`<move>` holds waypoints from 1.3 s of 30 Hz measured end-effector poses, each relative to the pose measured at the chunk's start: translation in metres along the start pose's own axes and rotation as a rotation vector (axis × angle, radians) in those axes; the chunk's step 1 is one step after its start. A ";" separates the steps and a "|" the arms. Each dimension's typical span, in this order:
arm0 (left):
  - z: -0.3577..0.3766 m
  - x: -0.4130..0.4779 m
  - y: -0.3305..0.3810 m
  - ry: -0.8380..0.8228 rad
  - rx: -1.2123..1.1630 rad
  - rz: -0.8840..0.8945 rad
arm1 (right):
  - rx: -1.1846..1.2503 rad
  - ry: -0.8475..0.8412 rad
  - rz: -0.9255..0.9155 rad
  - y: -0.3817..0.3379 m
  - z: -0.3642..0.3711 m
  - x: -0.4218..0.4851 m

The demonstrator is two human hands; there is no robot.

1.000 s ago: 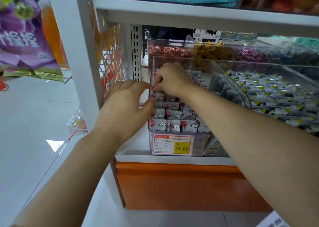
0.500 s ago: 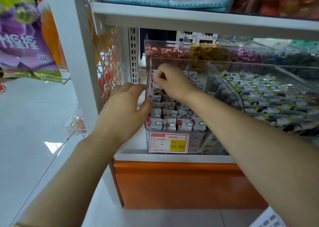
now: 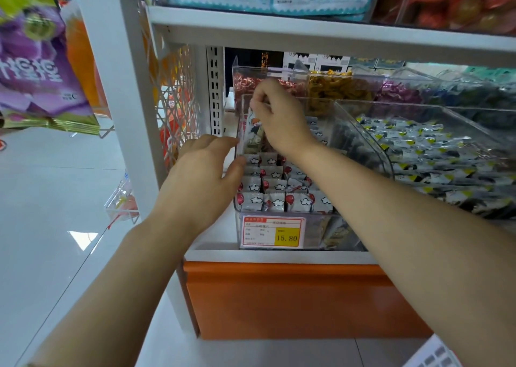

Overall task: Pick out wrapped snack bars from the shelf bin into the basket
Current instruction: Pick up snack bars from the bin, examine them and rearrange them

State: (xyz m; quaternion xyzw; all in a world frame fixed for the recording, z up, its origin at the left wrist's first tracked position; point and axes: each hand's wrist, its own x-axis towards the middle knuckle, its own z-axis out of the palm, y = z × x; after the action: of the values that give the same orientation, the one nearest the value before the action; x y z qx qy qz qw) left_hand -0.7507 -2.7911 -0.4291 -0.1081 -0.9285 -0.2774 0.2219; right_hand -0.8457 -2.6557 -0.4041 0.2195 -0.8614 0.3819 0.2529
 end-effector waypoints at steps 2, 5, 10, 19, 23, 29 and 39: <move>0.000 0.000 -0.001 0.002 0.001 0.002 | 0.099 0.150 0.023 -0.002 -0.005 -0.003; 0.000 0.000 -0.001 0.011 -0.004 0.006 | 0.176 0.261 0.049 -0.004 -0.010 -0.015; 0.000 -0.003 0.003 0.086 -0.043 0.003 | 0.280 0.439 0.082 -0.013 -0.021 -0.037; -0.006 -0.021 0.033 0.051 -0.394 -0.020 | 0.885 0.522 0.658 -0.026 -0.065 -0.102; 0.000 -0.028 0.049 -0.028 -0.519 -0.068 | 1.086 0.462 0.736 -0.035 -0.069 -0.127; 0.001 -0.026 0.049 -0.091 -0.868 -0.370 | 1.403 0.229 0.729 -0.034 -0.082 -0.132; 0.000 -0.025 0.053 -0.126 -0.982 -0.234 | 1.426 0.282 0.768 -0.025 -0.087 -0.136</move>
State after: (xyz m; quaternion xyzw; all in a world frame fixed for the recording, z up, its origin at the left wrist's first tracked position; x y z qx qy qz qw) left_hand -0.7117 -2.7497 -0.4158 -0.1115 -0.7060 -0.6972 0.0560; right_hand -0.7031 -2.5790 -0.4222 -0.0329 -0.3872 0.9214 0.0104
